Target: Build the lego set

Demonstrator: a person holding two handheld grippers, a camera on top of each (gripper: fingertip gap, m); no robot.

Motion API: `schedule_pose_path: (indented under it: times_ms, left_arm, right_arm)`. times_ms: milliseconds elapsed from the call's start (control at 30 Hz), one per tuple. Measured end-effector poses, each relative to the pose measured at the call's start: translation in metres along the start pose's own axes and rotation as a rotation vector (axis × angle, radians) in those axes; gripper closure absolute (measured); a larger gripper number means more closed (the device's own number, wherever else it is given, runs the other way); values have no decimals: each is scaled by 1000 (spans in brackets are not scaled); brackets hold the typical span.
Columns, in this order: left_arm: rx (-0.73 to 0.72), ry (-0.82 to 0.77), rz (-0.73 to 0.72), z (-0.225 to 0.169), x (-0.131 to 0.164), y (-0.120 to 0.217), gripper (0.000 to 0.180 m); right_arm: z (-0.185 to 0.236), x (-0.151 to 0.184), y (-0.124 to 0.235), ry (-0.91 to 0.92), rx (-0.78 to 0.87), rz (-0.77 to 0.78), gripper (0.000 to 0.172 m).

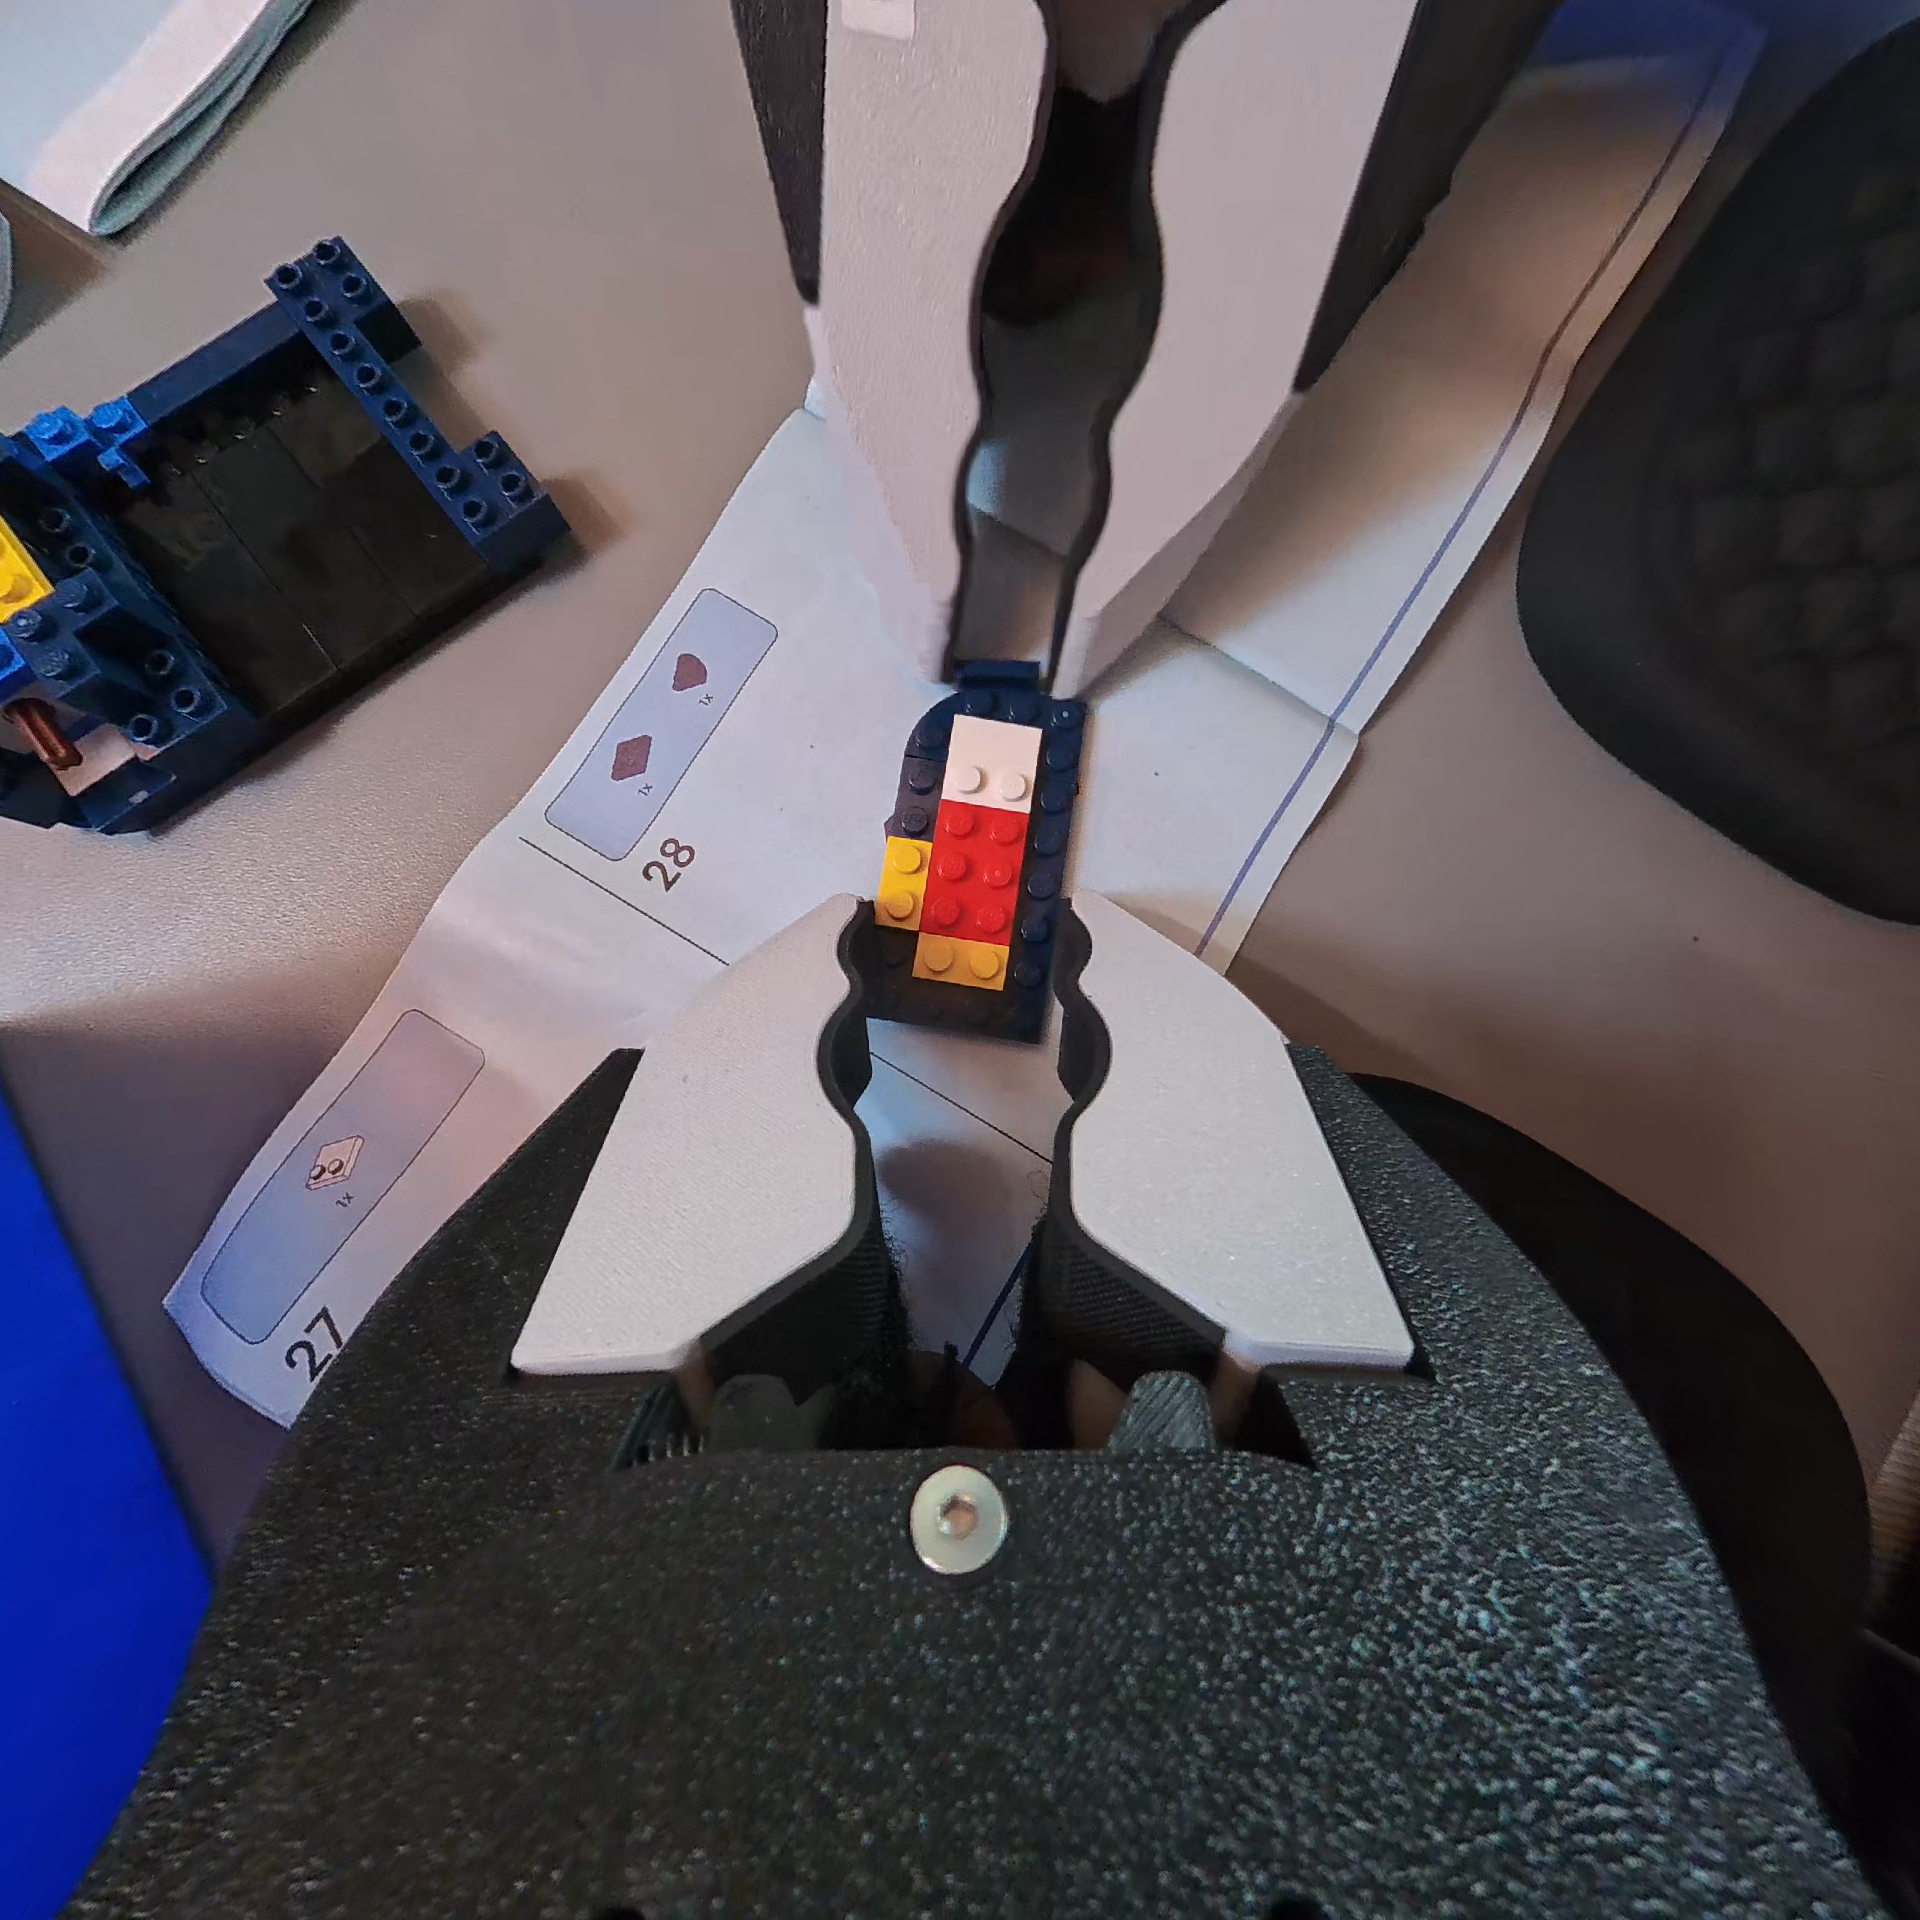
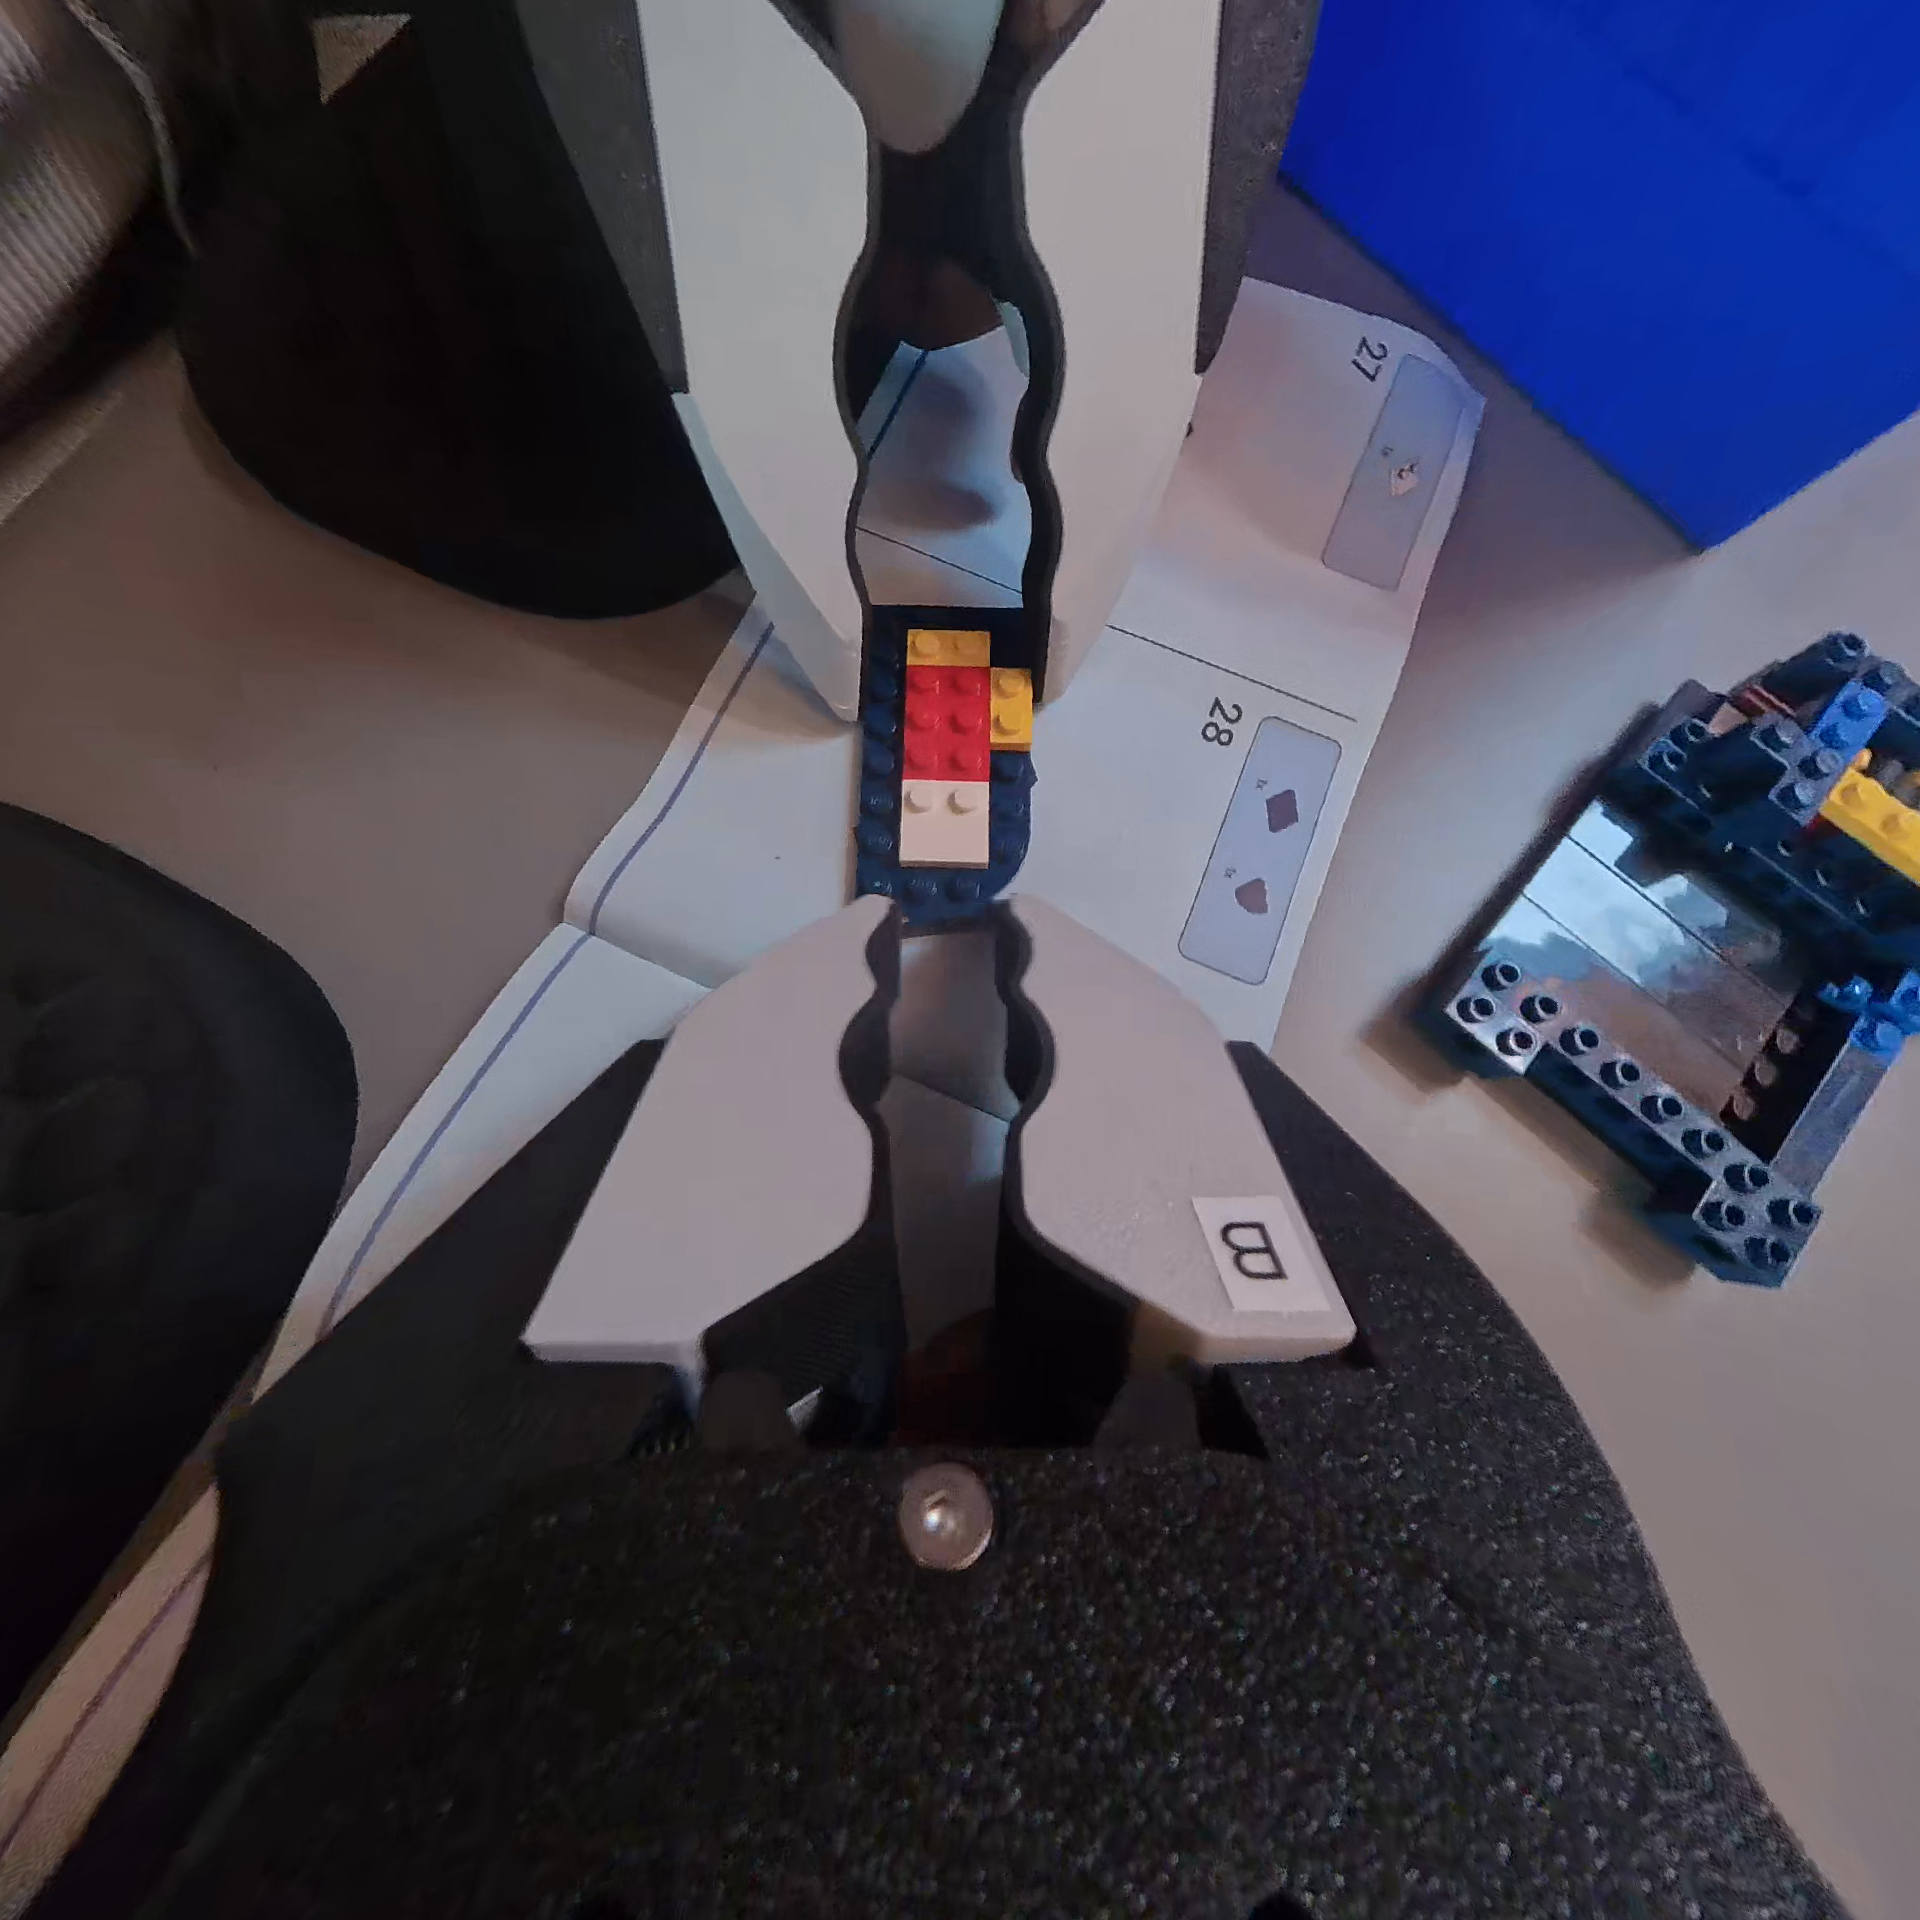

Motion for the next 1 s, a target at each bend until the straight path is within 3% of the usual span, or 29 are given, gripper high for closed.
schedule_pose_path:
  times_ms: [200,367,1000]
  left_arm:
    - [1,2,0,0,0,0,148]
    - [-4,-3,-2,0,0,0,148]
    - [-2,-2,-6,0,0,0,148]
  right_arm:
    - [-1,-8,5,-4,-15,28,156]
    - [0,-7,-1,-77,9,201,156]
    - [1,-12,-4,-111,11,111,156]
Point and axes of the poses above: each gripper's, where its closed fingertips meet, y back along the fingers, x out of its underside, z = x × y across the jaws, the point moved 4 cm from there along y, back along the fingers, and after that the axes turned 10 degrees about -x, right-handed, at the moved point
